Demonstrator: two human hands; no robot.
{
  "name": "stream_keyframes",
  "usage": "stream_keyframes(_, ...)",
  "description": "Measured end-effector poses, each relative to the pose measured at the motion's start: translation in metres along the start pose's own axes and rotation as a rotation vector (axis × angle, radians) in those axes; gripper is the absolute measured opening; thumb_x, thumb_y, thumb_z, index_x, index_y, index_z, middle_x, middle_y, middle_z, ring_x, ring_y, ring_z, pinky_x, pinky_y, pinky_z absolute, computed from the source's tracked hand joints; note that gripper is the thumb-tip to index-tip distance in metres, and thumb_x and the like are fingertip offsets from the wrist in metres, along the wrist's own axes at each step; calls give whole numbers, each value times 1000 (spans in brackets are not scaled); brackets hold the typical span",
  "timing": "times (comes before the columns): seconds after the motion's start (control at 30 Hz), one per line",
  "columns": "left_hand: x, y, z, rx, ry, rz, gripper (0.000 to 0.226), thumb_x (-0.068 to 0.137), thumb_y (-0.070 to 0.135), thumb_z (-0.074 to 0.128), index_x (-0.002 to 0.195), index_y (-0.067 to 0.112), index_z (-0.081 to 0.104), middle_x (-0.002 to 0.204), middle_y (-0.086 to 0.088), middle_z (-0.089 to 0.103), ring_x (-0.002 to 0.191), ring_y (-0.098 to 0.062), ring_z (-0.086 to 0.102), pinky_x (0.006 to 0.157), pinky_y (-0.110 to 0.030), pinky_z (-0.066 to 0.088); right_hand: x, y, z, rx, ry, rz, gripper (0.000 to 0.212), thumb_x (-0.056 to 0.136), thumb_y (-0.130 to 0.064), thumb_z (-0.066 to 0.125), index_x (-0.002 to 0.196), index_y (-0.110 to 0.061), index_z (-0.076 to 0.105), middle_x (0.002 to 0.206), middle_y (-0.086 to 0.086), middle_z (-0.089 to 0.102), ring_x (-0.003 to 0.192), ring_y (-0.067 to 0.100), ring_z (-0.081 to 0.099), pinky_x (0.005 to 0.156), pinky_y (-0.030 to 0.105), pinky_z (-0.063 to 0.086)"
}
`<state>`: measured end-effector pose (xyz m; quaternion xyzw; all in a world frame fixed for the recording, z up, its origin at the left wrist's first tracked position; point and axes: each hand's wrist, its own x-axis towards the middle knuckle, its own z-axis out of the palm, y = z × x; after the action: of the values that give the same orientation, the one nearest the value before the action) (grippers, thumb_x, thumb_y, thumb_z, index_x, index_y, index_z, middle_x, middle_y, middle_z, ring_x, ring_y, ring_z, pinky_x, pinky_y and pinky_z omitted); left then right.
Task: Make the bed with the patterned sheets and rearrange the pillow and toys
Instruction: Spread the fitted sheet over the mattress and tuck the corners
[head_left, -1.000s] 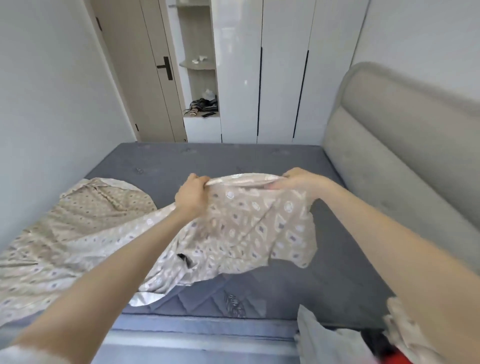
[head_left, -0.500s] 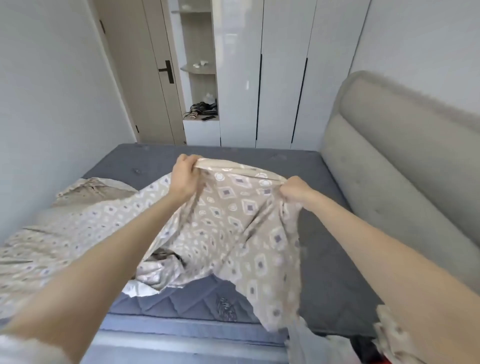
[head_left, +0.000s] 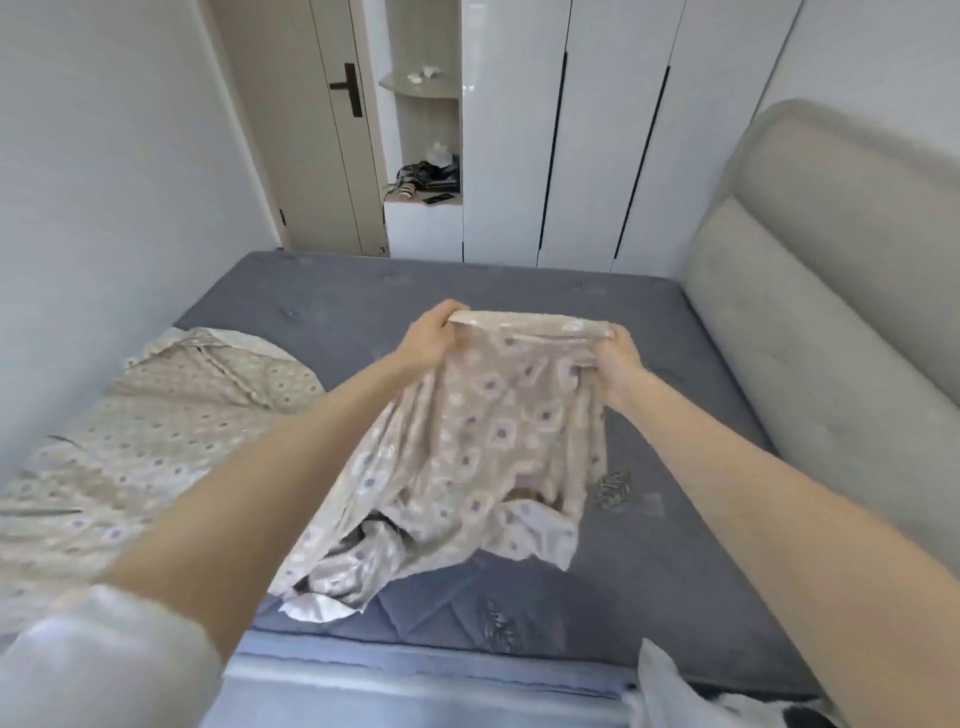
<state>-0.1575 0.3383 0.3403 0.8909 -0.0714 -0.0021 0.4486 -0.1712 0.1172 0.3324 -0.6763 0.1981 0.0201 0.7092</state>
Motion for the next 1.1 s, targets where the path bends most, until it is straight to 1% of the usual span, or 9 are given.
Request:
stream_keyframes(0.07, 24, 6, -11, -74, -52, 94, 42, 99, 5, 32, 138, 14, 44, 140, -5, 47, 119, -20, 50, 85, -22, 43, 15, -14, 15, -43, -24, -142, 43, 93, -1, 47, 135, -3, 39, 129, 17, 51, 112, 31, 55, 88, 40, 48)
stream_keyframes(0.2, 46, -15, -30, -222, -155, 183, 64, 101, 7, 38, 152, 25, 5, 157, 2, 18, 140, -12, 28, 92, -3, 36, 34, -14, 53, -318, -159, -200, 79, 90, -7, 62, 150, -11, 10, 145, 5, 33, 128, 21, 40, 98, 28, 39)
stream_keyframes(0.3, 34, -65, -29, -287, -188, 142, 58, 99, -1, 36, 148, 26, 18, 151, 9, 27, 131, -2, 40, 83, -2, 38, 42, 24, 79, -510, -243, -89, 72, 95, -5, 52, 152, -7, 8, 151, 9, 28, 119, 22, 47, 89, 18, 44)
stream_keyframes(0.43, 2, -161, -22, -256, -115, -194, 44, 100, 4, 40, 144, 11, 37, 142, -12, 44, 130, -20, 44, 82, -21, 40, 52, 112, 117, -711, -443, 205, 35, 99, -17, 49, 133, -7, 47, 127, 8, 52, 125, 30, 46, 104, 42, 40)
stream_keyframes(0.57, -44, -241, -20, -282, -2, -445, 35, 97, -1, 41, 130, 7, 53, 132, -12, 54, 119, -24, 53, 77, -17, 43, 48, 200, 158, -916, -622, 397, 30, 99, -28, 47, 122, -10, 55, 119, 11, 58, 107, 28, 59, 85, 39, 50)
stream_keyframes(0.63, -69, -278, -21, -280, 80, -565, 34, 96, -2, 39, 125, 6, 56, 127, -12, 58, 105, -24, 57, 69, -17, 44, 44, 246, 180, -944, -690, 468, 40, 95, -29, 52, 128, -5, 53, 125, 20, 55, 111, 35, 56, 94, 44, 47)
stream_keyframes(0.73, -106, -338, -16, -311, 174, -745, 33, 95, -2, 38, 119, 8, 58, 122, -12, 61, 93, -21, 58, 64, -17, 43, 39, 319, 212, -1005, -697, 552, 44, 94, -31, 49, 133, -12, 48, 130, 10, 53, 111, 27, 55, 96, 40, 46)
stream_keyframes(0.87, -139, -388, -4, -364, 302, -879, 33, 95, -4, 38, 120, 3, 58, 117, -12, 61, 92, -21, 56, 59, -10, 45, 31, 388, 237, -909, -642, 683, 24, 95, -20, 45, 117, -11, 49, 112, 4, 47, 99, 20, 48, 89, 36, 48)
stream_keyframes(1.1, -174, -440, 29, -439, 338, -1005, 31, 93, -1, 40, 113, 13, 60, 112, -4, 61, 92, -20, 59, 69, -19, 42, 39, 449, 268, -518, -480, 882, 46, 95, -18, 51, 140, -13, 38, 147, 11, 34, 126, 29, 41, 87, 40, 43)
